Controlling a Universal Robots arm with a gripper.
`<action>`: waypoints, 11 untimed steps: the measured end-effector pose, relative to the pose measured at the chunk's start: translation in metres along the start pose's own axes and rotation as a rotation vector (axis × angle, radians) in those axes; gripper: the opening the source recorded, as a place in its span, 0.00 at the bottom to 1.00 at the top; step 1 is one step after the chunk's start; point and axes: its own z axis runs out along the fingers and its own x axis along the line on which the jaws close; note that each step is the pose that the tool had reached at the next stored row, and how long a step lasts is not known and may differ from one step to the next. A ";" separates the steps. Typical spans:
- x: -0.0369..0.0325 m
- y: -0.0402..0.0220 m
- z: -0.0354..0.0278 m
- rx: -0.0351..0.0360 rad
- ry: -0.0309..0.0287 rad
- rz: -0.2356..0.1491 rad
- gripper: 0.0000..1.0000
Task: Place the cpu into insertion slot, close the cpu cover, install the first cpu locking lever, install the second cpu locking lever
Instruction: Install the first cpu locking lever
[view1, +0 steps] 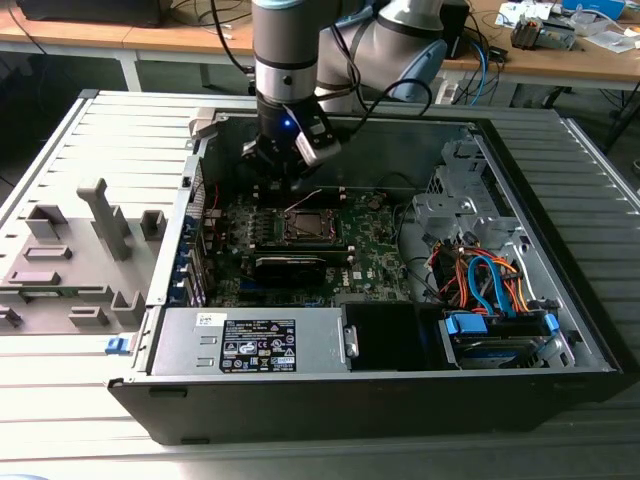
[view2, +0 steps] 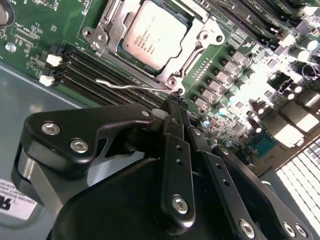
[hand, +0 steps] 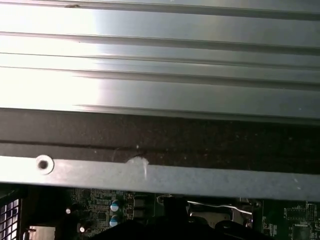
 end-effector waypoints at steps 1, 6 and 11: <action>-0.0004 0.0000 0.0017 0.0000 0.0000 0.000 0.11; -0.0030 0.0007 0.0095 0.0000 0.0001 0.000 0.11; -0.0075 0.0021 0.0138 0.0028 0.0003 -0.002 0.11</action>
